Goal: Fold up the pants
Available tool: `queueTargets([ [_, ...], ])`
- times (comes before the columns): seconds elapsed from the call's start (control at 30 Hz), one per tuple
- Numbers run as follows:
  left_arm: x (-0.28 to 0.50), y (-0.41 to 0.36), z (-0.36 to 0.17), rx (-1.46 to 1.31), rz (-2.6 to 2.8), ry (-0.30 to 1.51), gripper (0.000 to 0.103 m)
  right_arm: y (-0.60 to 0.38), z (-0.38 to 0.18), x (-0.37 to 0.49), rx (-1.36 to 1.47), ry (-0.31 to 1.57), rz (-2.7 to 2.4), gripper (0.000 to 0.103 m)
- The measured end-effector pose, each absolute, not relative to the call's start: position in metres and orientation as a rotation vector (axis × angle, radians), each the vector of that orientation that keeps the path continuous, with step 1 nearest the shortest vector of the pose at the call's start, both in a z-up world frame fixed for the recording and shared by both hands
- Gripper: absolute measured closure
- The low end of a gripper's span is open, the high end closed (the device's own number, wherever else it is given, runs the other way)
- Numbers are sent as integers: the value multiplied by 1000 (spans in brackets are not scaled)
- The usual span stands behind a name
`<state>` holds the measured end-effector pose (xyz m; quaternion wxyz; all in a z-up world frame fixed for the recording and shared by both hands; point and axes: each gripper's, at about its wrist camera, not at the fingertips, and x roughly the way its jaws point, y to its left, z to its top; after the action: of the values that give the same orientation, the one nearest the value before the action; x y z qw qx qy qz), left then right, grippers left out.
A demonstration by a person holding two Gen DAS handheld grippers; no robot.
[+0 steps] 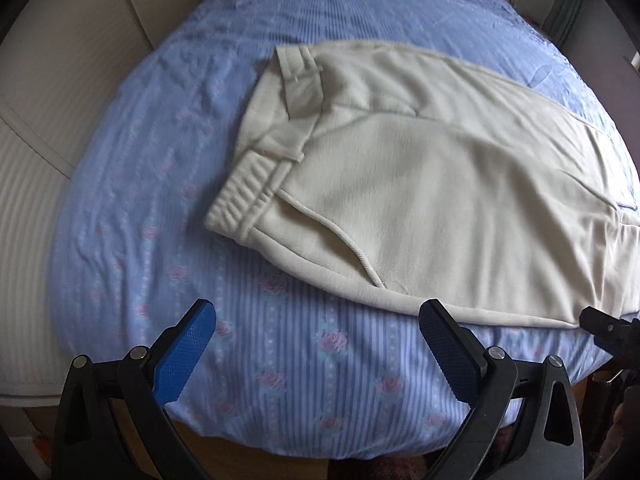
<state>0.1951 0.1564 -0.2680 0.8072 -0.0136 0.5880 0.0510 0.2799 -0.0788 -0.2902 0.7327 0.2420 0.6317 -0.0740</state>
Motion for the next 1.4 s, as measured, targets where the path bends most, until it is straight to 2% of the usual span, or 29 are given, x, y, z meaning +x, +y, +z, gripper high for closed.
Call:
queueTargets([
  [0.27,228,172,-334,-157,105,1358,1,-96,-351,278,656,1432,-282,10],
  [0.4,236,171,-346,-187,79,1376,7,-105,-364,278,721,1421,-310,13],
  [0.5,244,164,-352,-195,53,1371,15,-108,-372,280,753,1406,-321,14],
  [0.57,250,159,-354,-210,42,1369,29,-111,-376,282,749,1403,-329,21],
  [0.6,254,157,-352,-219,34,1366,41,-112,-375,283,741,1401,-337,29],
  [0.67,259,152,-347,-216,23,1357,61,-116,-370,287,728,1392,-333,44],
  [0.7,261,150,-342,-211,20,1356,75,-116,-365,289,710,1390,-329,59],
  [0.73,263,148,-338,-208,20,1354,80,-117,-361,291,686,1387,-321,74],
  [0.8,266,143,-326,-193,12,1335,86,-122,-347,296,648,1371,-302,86],
  [0.93,262,136,-291,-166,-7,1279,89,-128,-295,312,580,1276,-254,88],
  [1.17,278,128,-199,-143,11,1093,92,-136,-187,345,538,1052,-147,89],
  [1.27,293,130,-175,-151,3,1022,93,-146,-154,364,519,970,-106,89],
  [1.4,344,131,-154,-182,33,955,94,-155,-141,413,505,925,-80,89],
])
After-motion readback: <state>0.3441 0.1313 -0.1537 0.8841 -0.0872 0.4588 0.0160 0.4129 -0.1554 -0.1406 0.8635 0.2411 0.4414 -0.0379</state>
